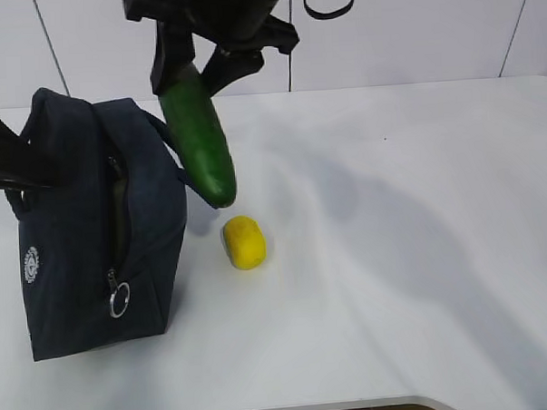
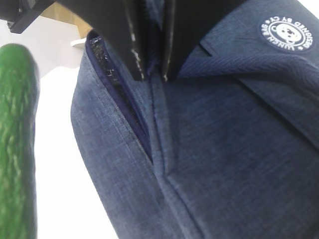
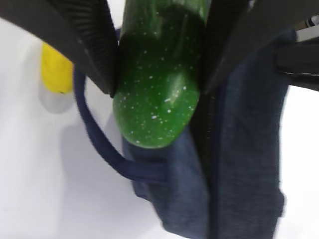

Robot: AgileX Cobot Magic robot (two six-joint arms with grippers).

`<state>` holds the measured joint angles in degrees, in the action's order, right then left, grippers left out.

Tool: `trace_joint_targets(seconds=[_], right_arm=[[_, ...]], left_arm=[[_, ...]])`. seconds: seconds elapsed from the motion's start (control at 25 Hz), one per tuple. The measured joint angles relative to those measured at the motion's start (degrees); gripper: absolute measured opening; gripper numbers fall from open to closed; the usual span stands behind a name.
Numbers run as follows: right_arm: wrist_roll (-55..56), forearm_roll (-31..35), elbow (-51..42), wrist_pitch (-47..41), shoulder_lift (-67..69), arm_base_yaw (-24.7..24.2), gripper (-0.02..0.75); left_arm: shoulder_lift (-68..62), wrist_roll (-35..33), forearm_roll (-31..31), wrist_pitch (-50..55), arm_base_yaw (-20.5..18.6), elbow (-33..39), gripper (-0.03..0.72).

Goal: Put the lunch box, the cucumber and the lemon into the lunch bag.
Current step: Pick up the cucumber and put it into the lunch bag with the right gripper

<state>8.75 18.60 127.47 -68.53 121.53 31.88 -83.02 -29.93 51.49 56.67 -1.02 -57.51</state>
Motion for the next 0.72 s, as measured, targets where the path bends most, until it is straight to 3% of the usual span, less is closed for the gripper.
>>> trace_joint_targets(seconds=[0.72], right_arm=[[-0.49, 4.86, 0.00, 16.88, 4.02, 5.39, 0.392]], left_arm=[[0.00, 0.00, 0.17, -0.10, 0.00, 0.00, 0.013]])
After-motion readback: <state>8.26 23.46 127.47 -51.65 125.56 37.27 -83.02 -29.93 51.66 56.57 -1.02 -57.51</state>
